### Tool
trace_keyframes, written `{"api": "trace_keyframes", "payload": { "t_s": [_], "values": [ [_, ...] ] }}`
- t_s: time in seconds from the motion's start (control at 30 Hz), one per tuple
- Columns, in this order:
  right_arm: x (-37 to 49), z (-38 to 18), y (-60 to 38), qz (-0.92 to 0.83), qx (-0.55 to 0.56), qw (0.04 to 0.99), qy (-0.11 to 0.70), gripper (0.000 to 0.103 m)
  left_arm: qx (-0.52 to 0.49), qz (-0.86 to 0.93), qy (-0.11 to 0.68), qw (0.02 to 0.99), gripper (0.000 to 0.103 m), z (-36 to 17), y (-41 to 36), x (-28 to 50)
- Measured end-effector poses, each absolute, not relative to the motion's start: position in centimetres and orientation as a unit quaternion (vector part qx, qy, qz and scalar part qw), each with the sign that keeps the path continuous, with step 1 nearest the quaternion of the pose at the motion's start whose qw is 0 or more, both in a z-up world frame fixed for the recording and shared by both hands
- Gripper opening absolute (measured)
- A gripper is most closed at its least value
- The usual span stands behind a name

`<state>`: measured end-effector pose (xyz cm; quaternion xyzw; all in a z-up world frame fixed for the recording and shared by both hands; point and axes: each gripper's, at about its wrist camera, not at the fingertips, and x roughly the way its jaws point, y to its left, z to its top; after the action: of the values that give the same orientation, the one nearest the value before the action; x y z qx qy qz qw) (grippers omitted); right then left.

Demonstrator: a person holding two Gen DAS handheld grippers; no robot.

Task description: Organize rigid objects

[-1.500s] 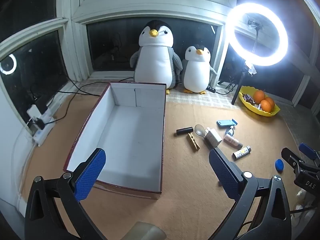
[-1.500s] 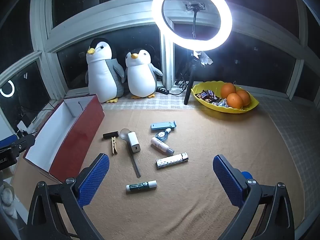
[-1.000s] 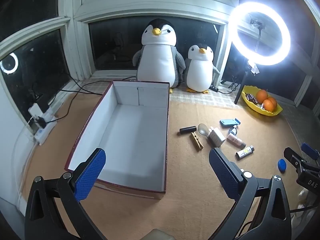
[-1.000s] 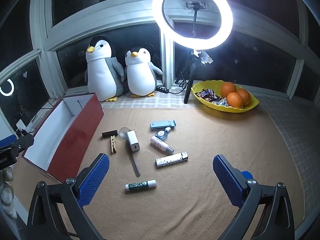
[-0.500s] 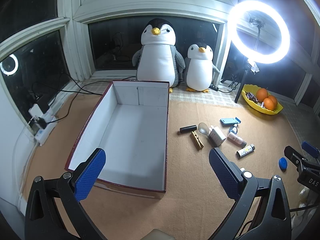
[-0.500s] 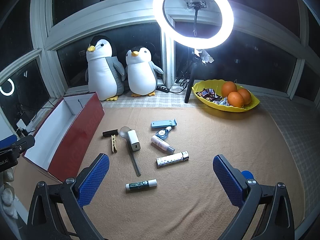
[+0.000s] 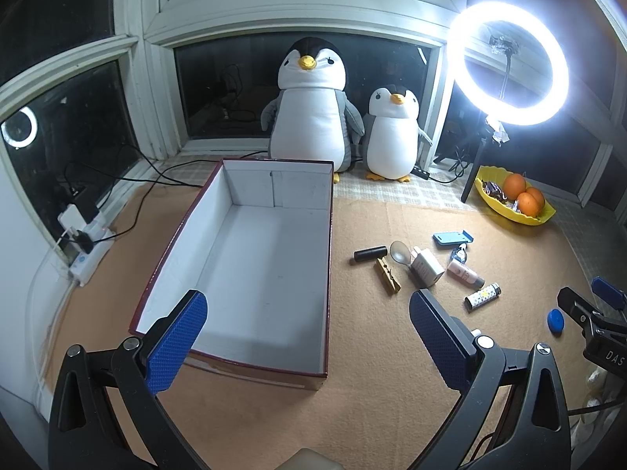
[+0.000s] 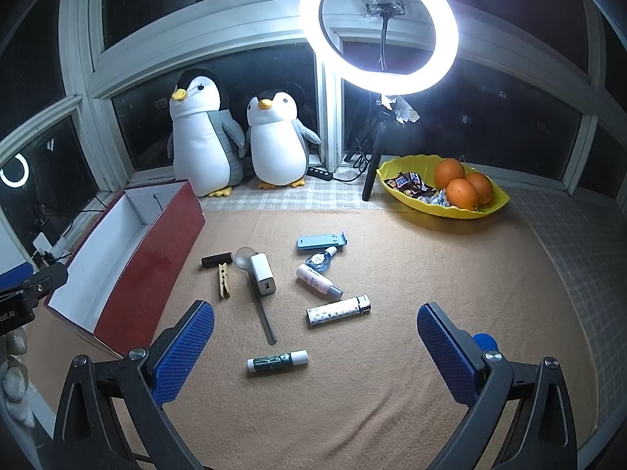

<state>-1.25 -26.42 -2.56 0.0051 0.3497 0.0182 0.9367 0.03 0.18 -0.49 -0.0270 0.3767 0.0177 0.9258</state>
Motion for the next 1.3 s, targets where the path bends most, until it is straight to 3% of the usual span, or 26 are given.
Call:
{"api": "trace_keyframes", "payload": {
  "t_s": [1.3],
  "values": [
    [-1.3, -3.8, -26.5, 0.013, -0.003, 0.93, 0.368, 0.102, -0.027, 0.031, 0.386, 0.922, 0.102, -1.5, 1.8, 0.6]
  ]
}}
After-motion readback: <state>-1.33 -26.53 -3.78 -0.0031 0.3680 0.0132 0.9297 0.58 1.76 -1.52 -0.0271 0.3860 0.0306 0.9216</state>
